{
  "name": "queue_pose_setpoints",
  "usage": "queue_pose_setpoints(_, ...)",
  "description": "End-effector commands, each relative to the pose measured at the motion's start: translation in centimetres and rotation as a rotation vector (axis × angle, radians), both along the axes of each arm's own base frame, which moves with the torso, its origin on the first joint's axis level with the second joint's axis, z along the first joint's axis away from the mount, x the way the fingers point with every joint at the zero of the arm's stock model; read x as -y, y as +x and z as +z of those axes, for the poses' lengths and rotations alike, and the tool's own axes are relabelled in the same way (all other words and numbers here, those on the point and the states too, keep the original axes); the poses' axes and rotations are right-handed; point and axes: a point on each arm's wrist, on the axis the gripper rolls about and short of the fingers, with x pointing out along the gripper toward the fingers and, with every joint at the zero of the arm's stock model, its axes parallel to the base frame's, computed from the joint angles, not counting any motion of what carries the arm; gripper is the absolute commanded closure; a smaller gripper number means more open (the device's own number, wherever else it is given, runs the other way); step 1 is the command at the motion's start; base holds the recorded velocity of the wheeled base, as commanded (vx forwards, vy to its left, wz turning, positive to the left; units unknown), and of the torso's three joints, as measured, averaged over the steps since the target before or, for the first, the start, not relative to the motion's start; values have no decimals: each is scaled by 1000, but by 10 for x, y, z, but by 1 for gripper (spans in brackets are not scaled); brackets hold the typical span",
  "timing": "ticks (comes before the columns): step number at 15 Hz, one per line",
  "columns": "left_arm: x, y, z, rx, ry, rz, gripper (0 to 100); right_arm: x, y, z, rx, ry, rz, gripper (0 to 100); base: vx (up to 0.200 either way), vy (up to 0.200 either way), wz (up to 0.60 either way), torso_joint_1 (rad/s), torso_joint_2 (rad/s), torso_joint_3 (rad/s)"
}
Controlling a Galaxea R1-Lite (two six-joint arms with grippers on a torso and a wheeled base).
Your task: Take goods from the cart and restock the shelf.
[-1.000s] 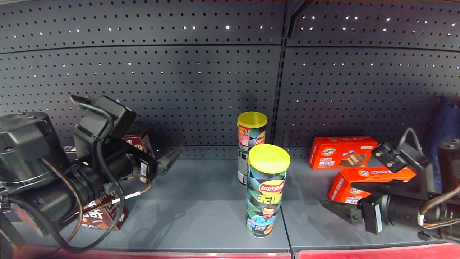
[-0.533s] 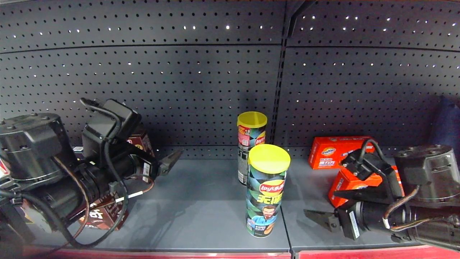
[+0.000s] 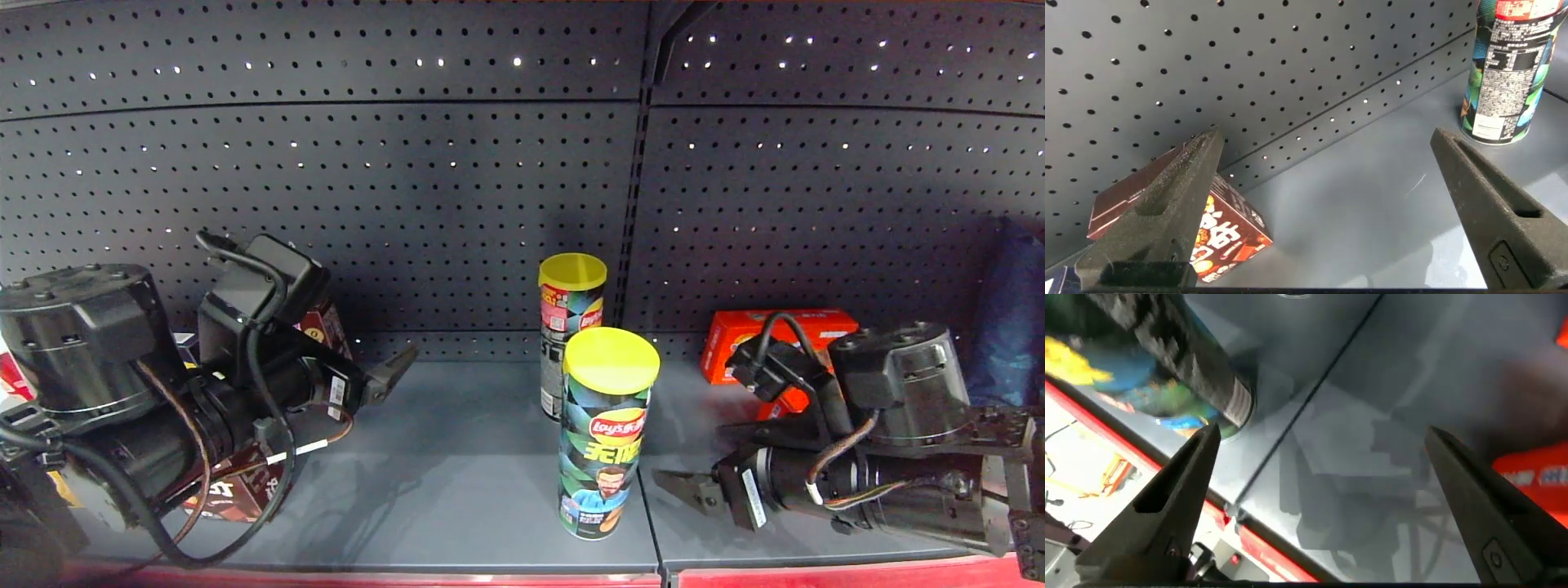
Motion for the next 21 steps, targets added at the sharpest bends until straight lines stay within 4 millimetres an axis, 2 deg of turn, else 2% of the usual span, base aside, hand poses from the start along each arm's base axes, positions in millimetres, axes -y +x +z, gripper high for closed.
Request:
queue_pose_setpoints(1,0,1,-1,-6,1,0,0,-3,3,-2,-3,-3,1,0,0,0,0,0,0,0)
queue_pose_setpoints(8,1,0,-3,-8,9,-3,0,-14,17,-4,4,5,8,0,0,0,0,0,0,0)
queue_pose_setpoints(21,-2,-5,-10,-32,18,-4,0,-22,13,-5,8,10,39,0,0,0,0,0,0,0)
